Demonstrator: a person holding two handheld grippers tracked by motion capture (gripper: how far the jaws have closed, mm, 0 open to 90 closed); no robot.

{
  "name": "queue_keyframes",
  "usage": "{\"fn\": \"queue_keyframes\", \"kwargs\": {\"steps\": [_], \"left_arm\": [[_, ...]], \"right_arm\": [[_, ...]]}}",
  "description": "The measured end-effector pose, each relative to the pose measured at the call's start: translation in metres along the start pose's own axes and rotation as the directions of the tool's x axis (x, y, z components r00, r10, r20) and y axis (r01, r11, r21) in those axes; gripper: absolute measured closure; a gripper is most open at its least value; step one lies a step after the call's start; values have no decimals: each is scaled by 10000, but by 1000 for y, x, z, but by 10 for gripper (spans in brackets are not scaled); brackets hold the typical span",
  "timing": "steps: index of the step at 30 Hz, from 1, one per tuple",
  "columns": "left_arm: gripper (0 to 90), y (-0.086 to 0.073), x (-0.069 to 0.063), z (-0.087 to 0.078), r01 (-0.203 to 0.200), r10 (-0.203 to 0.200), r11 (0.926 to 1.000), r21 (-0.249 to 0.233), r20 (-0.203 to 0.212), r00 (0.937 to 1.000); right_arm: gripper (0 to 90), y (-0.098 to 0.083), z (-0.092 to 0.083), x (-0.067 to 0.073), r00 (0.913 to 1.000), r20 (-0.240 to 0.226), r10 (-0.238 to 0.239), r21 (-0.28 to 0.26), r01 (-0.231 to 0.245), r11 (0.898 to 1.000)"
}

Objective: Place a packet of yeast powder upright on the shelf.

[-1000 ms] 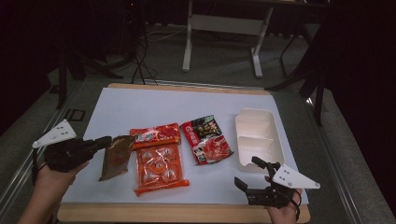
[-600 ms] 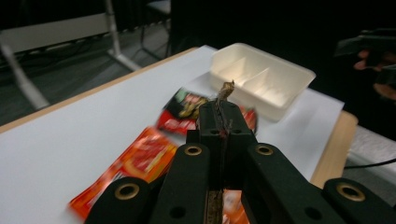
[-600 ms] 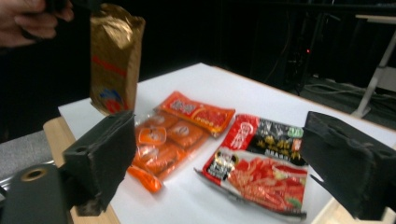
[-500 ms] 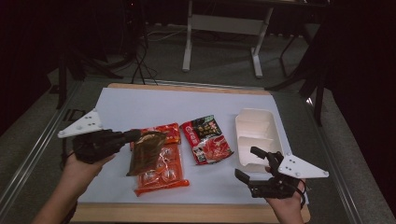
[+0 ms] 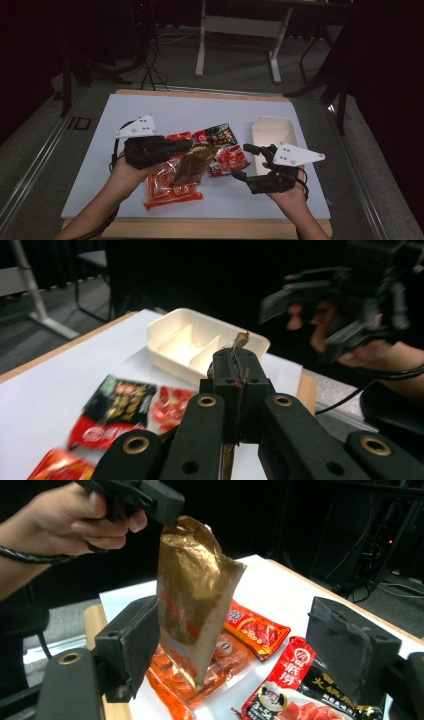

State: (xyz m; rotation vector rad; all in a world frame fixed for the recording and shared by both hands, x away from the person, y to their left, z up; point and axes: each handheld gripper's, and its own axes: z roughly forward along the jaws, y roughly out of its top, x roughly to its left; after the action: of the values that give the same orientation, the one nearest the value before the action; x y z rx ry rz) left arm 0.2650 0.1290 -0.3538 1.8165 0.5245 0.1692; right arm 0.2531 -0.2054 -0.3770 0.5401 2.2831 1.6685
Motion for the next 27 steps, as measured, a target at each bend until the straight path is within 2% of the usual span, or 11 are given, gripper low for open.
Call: {"fn": "queue_keyframes", "kwargs": {"steps": [4,5,8,12,19,21,27], "left_arm": [[898,6,-4,11,-30,34,9999,-127,303,9995],[898,7,-4,14,-3,9,9999,-127,489,9988],[897,11,-8,22,-55,71,9997,-249,663,9978],[897,13,-10,27,22,15,9990,-442,837,9965],[895,12,-9,34,3,22,9997,-228,1077,9942],[895,11,-9,34,37,-12,9997,-246,997,9950],[891,10,-5,31,45,-22,9998,-189,1240,9923]], "right_arm": [[314,4,8,-7,9998,-213,-8,173,12,9999],[369,5,9,-9,9996,-286,19,212,-13,9998],[498,7,11,-14,9977,-670,32,455,-2,9990],[595,8,11,-20,9960,-853,263,539,-217,9983],[838,12,9,-25,9918,-1257,221,598,-147,9981],[875,14,9,-25,9903,-1388,84,803,28,9968],[893,21,9,-27,9860,-1670,-3,974,168,9951]]}}
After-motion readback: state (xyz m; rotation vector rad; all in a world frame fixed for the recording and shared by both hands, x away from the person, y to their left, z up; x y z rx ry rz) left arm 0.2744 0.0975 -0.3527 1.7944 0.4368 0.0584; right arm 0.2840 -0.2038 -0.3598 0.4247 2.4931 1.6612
